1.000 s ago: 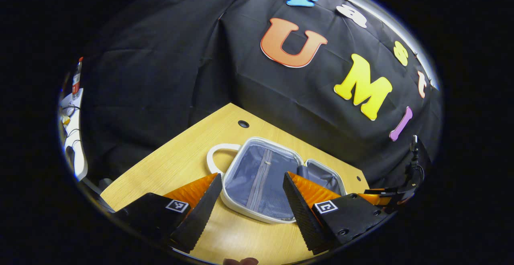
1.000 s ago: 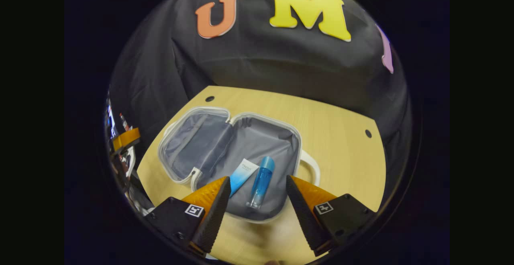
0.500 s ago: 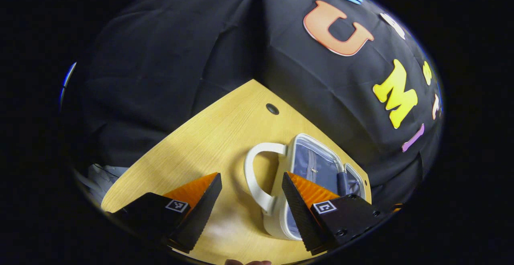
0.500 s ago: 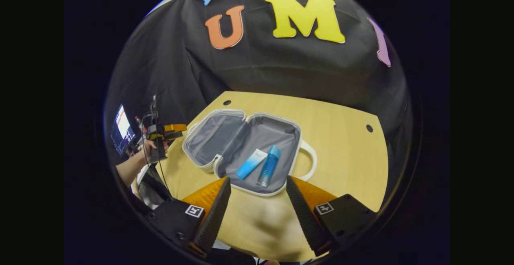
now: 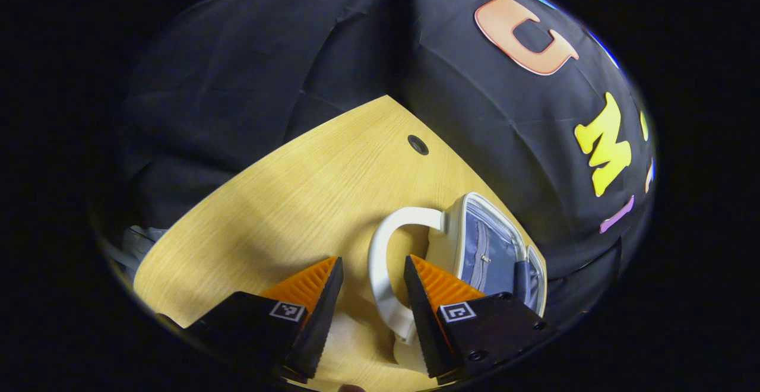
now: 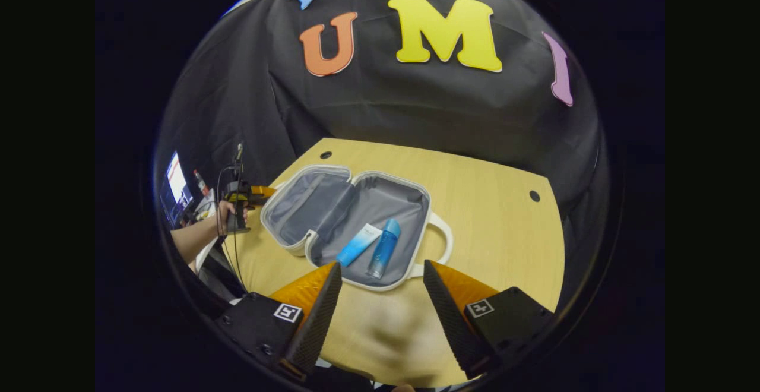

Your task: First open the suitcase, pack the skin care products into it, and then close the suitcase.

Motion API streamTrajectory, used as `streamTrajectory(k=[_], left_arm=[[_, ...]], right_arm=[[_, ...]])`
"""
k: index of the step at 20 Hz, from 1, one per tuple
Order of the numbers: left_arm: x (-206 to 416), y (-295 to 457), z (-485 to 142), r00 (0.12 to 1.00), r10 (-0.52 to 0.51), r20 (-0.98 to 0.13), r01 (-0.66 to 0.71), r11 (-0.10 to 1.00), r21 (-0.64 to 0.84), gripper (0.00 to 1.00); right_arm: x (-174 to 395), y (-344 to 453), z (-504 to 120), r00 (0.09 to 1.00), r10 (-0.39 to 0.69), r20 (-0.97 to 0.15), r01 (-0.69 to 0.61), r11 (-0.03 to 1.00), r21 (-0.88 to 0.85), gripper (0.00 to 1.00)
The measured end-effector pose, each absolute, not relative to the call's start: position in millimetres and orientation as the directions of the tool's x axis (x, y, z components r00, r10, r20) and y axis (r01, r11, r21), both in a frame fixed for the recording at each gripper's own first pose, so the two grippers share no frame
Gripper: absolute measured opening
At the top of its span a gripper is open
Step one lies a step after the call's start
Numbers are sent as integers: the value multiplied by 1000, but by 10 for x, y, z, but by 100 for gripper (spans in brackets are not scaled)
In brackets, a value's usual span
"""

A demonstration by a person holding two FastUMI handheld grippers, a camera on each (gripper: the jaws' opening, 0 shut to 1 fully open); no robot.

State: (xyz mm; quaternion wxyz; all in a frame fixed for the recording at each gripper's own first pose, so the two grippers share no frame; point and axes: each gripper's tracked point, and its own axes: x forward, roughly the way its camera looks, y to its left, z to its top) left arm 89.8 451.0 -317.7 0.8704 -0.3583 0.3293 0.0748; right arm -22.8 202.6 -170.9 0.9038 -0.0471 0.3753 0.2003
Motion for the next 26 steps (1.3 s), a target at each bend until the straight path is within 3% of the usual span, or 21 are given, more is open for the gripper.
streamTrajectory(k=[2,4,5,6,7,10,14,17,18,22,26], left_arm=[[946,4526,-3259,761,-82,-644,-410,708,-574,67],[962,4562,-3275,749,-44,-661,-461,683,-567,42],[1003,4593,-3208,760,-20,-649,-475,664,-577,37],[1027,4598,-3121,766,-7,-643,-483,653,-583,15],[1026,4583,-3079,766,1,-643,-482,663,-573,18],[1078,4525,-2778,775,38,-630,-459,720,-520,13],[1218,4311,-1793,855,140,-500,-385,816,-430,11],[1315,3736,-932,916,144,-374,-267,915,-302,11],[1319,3538,-734,922,161,-352,-255,937,-240,11],[1294,2755,-425,931,217,-295,-227,974,0,10],[1301,1845,-270,951,159,-265,-155,987,39,11]], right_arm=[[-246,2079,-1653,648,343,-680,-433,900,42,78],[-274,2091,-1589,662,355,-660,-449,893,30,82],[-299,2068,-1568,669,357,-653,-452,892,24,82],[-313,2045,-1546,675,359,-645,-453,891,21,82],[-327,2009,-1524,680,360,-639,-454,891,18,82],[-316,1844,-1432,706,353,-614,-426,904,31,82],[-292,1573,-1202,771,331,-544,-375,926,31,77],[-321,1336,-1059,814,309,-492,-332,942,43,77],[-338,1240,-1021,824,302,-480,-319,947,48,82],[-379,798,-953,856,248,-453,-243,968,69,82],[-409,253,-994,880,143,-453,-133,990,53,77]])
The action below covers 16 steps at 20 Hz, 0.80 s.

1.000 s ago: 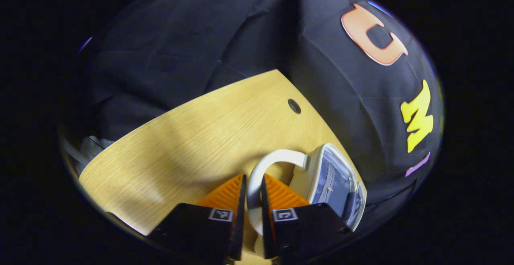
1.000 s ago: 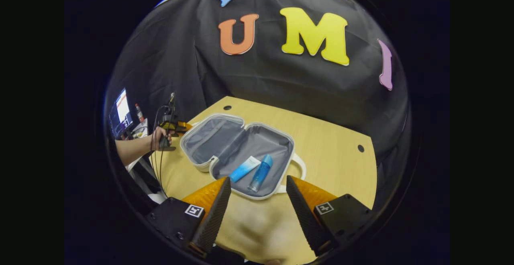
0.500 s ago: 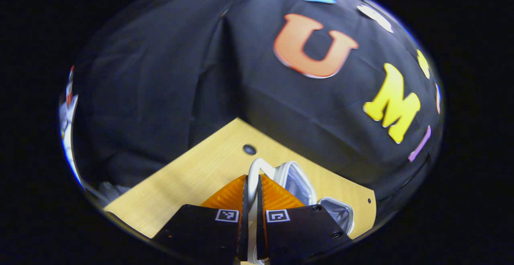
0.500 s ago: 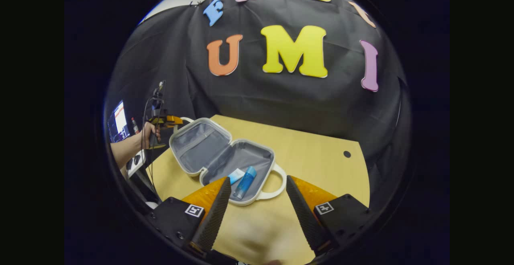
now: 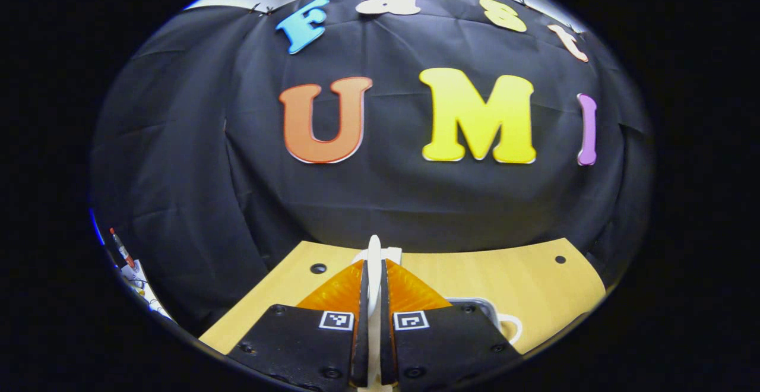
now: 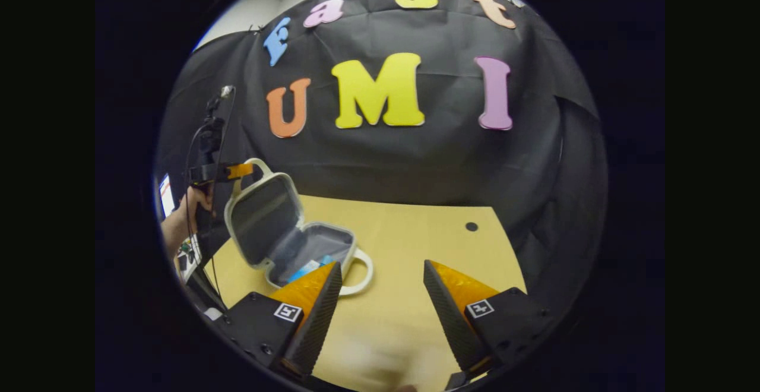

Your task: First open the suitcase, pack the skin care products into it, and then close the suitcase.

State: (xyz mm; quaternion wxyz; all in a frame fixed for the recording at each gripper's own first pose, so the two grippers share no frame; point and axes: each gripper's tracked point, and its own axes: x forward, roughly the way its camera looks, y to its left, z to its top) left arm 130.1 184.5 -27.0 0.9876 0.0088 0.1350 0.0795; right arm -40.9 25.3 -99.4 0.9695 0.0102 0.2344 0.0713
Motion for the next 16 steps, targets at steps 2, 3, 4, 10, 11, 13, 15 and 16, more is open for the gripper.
streamTrajectory(k=[2,3,4,10,11,13,15,16], left_arm=[[1336,1372,-328,959,101,-265,-93,995,40,11],[1347,1164,-385,960,72,-271,-65,997,36,11],[1355,967,-464,960,40,-276,-31,999,37,12],[1440,22,-1080,924,-106,-368,138,988,61,12],[1443,-98,-1211,913,-123,-390,156,986,55,12],[1449,-289,-1453,894,-137,-427,183,981,69,12],[1448,-439,-1678,881,-133,-455,200,974,103,12],[1443,-504,-1800,871,-134,-473,210,972,110,12]], right_arm=[[-407,63,-1014,884,104,-456,-85,994,62,82],[-397,-34,-997,885,85,-458,-65,996,59,81],[-401,-137,-988,885,67,-461,-47,997,54,82],[-491,-669,-1009,866,-18,-500,34,999,22,82],[-501,-759,-1010,861,-32,-507,46,999,16,82],[-496,-914,-1027,853,-62,-519,73,997,1,82],[-481,-977,-1035,845,-70,-530,87,996,8,82],[-467,-998,-1045,842,-71,-534,91,996,11,78]])
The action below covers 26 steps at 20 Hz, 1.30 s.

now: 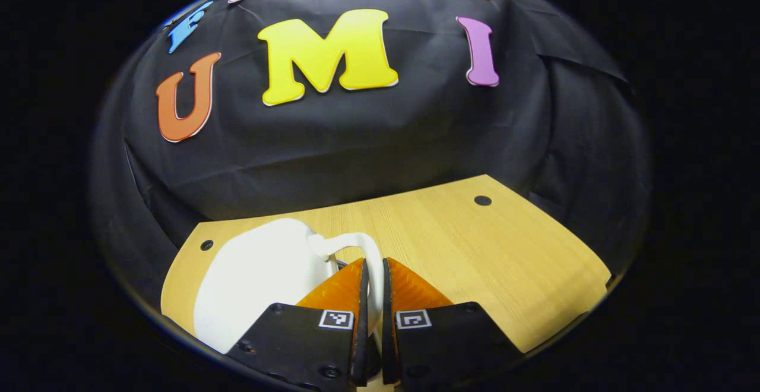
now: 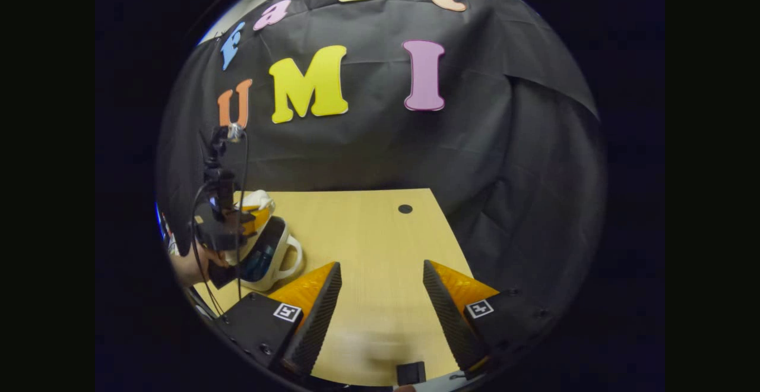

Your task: First open the suitcase, pack the skin care products into it, and then close the suitcase.

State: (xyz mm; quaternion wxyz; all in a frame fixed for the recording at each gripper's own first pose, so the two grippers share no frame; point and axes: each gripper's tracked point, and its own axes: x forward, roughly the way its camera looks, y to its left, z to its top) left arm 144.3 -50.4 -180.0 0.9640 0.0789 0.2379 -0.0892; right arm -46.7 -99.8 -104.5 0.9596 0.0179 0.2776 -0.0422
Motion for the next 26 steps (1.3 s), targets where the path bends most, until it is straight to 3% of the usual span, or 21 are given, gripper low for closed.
streamTrajectory(k=[5,8,9,13,16,17,18,19,20,21,22,26], left_arm=[[1281,-681,-2233,822,-137,-553,236,965,113,12],[1251,-742,-2378,811,-135,-569,250,959,130,12],[1235,-754,-2417,807,-132,-576,253,958,136,12],[1241,-807,-2533,799,-129,-587,247,961,125,13],[1205,-809,-2538,783,-132,-608,221,973,73,26],[1207,-818,-2491,788,-131,-602,216,974,70,34],[1196,-838,-2442,792,-134,-595,212,975,63,48],[1175,-832,-2348,800,-135,-585,208,976,58,60],[1174,-800,-2223,814,-133,-566,200,978,58,78],[1168,-764,-2084,828,-131,-545,190,980,53,84],[1164,-732,-1939,842,-125,-524,173,984,44,87],[1162,-524,-1265,897,-88,-433,93,996,-10,92]], right_arm=[[-419,-1030,-1016,844,-65,-532,80,997,5,82],[-429,-1072,-1066,836,-62,-546,80,997,10,78],[-432,-1086,-1076,833,-62,-549,84,996,15,82],[-429,-1106,-1062,835,-59,-547,84,996,20,78],[-392,-1065,-1057,840,-45,-541,72,997,29,82],[-370,-1038,-1045,843,-38,-537,66,997,32,77],[-343,-1016,-1028,847,-30,-531,58,998,36,82],[-302,-968,-1005,851,-18,-525,47,998,41,78],[-241,-917,-970,857,-5,-516,33,999,44,82],[-178,-857,-927,863,8,-506,18,999,45,78],[-119,-794,-879,871,22,-491,1,999,45,82],[157,-517,-614,912,63,-404,-48,998,47,77]])
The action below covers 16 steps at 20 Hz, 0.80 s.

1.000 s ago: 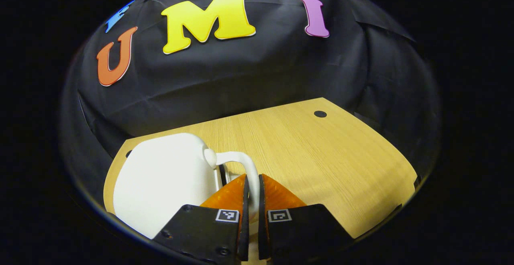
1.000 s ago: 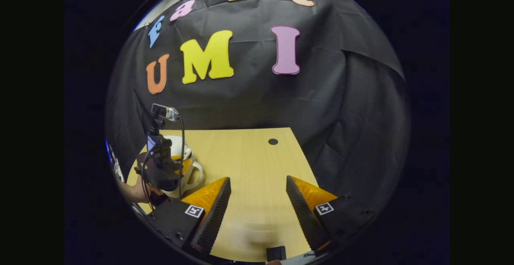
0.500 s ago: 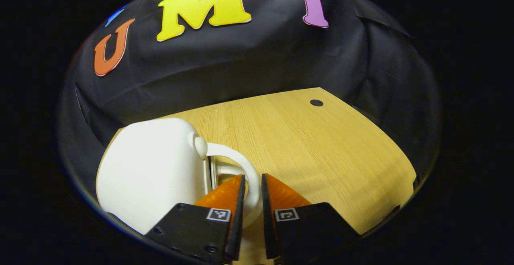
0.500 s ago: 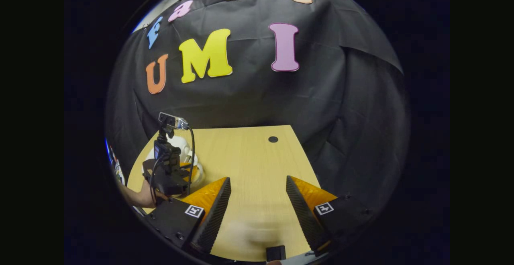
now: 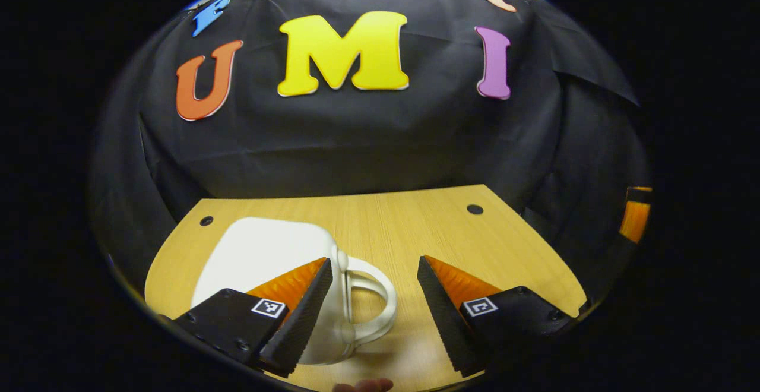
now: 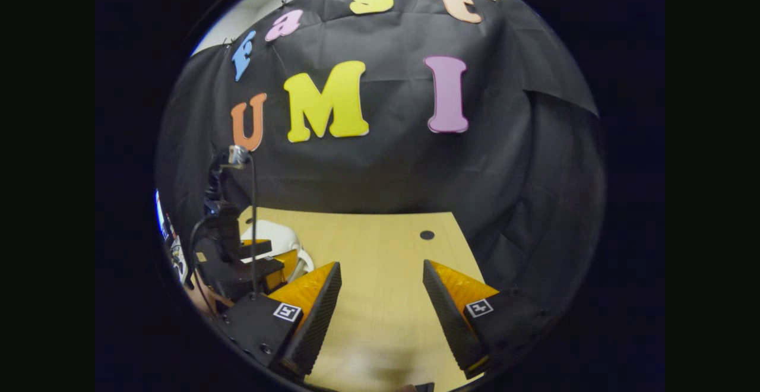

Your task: First open the suitcase, pack the skin care products into it, and then close the suitcase.

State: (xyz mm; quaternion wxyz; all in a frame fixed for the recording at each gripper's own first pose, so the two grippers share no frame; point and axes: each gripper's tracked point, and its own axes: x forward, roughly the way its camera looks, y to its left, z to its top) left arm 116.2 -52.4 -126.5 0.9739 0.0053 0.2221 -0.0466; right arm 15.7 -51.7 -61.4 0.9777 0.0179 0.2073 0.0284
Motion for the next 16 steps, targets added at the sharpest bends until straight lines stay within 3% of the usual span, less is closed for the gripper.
streamTrajectory(k=[1,3,4,7,8,12,16], left_arm=[[1189,-462,-1077,914,-72,-399,80,997,2,95],[1206,-316,-639,949,-48,-311,62,997,37,96],[1207,-264,-436,963,-39,-266,53,998,45,96],[1183,-100,55,986,-14,-167,19,999,27,96],[1159,-74,205,990,-15,-140,15,1000,0,96],[1104,120,555,997,-1,-75,-3,999,-49,96],[1010,307,671,998,27,-50,-30,997,-68,96]], right_arm=[[236,-424,-539,920,77,-385,-61,997,53,82],[417,-273,-344,938,91,-336,-75,995,61,77],[507,-200,-208,950,93,-300,-77,995,65,82],[703,-11,187,977,92,-193,-76,993,89,77],[728,43,290,983,94,-160,-80,993,91,81],[871,166,623,998,58,-36,-55,996,65,81],[884,358,648,998,56,-5,-56,995,84,81]])
